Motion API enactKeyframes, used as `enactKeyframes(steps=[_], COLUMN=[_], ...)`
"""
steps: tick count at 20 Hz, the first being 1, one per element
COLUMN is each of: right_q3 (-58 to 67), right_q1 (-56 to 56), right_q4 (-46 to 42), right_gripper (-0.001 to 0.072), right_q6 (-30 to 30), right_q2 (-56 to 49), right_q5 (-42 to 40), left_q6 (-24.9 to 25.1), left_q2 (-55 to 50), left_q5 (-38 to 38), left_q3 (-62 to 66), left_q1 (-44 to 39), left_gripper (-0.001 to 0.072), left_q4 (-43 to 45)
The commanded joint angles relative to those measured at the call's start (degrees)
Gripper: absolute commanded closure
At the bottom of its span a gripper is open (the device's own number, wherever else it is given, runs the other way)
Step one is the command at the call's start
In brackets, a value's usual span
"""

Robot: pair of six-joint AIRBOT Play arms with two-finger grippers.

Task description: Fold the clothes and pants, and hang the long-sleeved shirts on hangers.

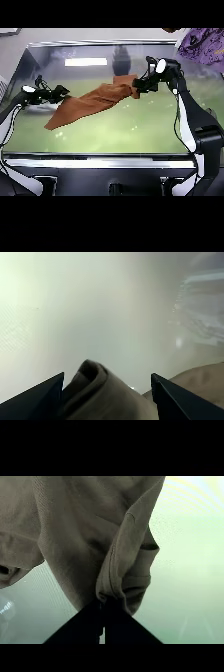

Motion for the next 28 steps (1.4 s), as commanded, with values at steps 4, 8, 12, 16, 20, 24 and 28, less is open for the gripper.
enactKeyframes(steps=[4, 8, 12, 16, 20, 24, 28], right_q3=[-0.02, 0.0, 2.4, 6.05, 6.95, 6.95, 6.95], right_q1=[0.07, 0.04, 0.04, 0.04, 0.04, 0.04, 0.04], right_q4=[0.07, -0.04, -4.9, -13.27, -21.62, -23.43, -24.04], right_gripper=[0.0684, 0.0684, 0.0685, 0.0685, 0.0685, 0.0684, 0.0685], right_q6=[0.04, 0.0, -0.24, -0.2, -0.22, -0.22, 1.88], right_q2=[0.07, 0.92, 6.47, 18.29, 34.49, 49.27, 57.0], right_q5=[0.11, -0.59, -7.43, -11.72, -10.93, -7.17, -7.28], left_q6=[0.22, 0.57, 1.03, 0.96, -3.89, -11.65, -19.23], left_q2=[-0.68, 1.92, 9.79, 22.84, 40.52, 55.36, 63.1], left_q5=[-3.43, -4.68, -4.7, -4.92, -5.14, -9.7, -18.88], left_q3=[0.2, 0.24, 5.62, 14.73, 16.96, 16.96, 16.94], left_q1=[-2.19, -1.14, 0.31, 0.68, 0.68, 0.68, 0.68], left_gripper=[0.0689, 0.0692, 0.0693, 0.0693, 0.0693, 0.0692, 0.0692], left_q4=[1.09, 1.11, 3.41, 9.64, 20.13, 31.36, 38.18])
